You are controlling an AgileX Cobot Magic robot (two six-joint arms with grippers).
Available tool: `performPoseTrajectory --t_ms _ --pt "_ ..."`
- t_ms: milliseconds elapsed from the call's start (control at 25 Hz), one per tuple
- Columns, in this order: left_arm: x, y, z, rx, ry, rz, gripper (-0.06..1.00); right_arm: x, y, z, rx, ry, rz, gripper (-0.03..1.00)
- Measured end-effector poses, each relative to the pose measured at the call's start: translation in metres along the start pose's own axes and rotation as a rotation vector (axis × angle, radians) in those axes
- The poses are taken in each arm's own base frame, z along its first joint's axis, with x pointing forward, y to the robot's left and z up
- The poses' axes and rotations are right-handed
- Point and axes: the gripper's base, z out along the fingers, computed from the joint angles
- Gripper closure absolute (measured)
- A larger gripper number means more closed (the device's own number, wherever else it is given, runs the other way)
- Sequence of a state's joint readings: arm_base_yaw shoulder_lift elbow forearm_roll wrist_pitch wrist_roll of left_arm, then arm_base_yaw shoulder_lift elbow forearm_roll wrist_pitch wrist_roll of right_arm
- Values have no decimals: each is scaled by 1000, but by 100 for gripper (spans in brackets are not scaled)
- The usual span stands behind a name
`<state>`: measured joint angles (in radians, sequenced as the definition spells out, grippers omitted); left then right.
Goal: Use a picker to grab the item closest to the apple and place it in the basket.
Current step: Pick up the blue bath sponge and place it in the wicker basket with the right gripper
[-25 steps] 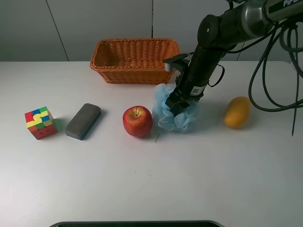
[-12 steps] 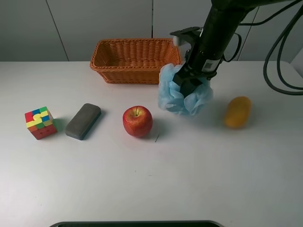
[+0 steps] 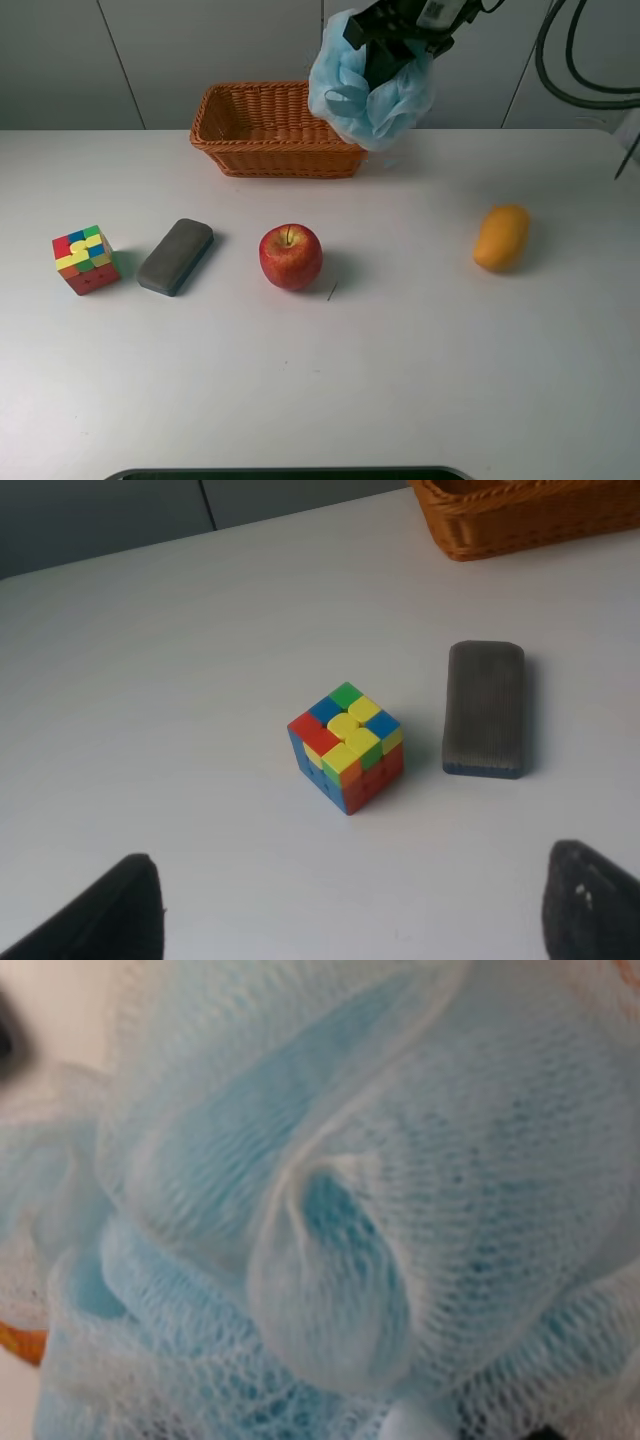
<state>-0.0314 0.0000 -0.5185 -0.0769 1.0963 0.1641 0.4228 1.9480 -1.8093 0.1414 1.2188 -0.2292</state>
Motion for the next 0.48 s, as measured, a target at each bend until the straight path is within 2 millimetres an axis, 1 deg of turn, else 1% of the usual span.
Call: performPoseTrajectory --t_ms 40,160,320,480 --pt "0 0 0 0 0 0 22 -7 -1 -4 5 -26 -1 68" --pt "0 0 0 0 0 0 22 -24 -3 2 7 -59 -5 68" --pt "0 0 0 0 0 0 22 -47 -7 18 -5 -110 -2 69" --pt "0 0 0 0 0 0 22 -68 -12 40 -10 -199 8 69"
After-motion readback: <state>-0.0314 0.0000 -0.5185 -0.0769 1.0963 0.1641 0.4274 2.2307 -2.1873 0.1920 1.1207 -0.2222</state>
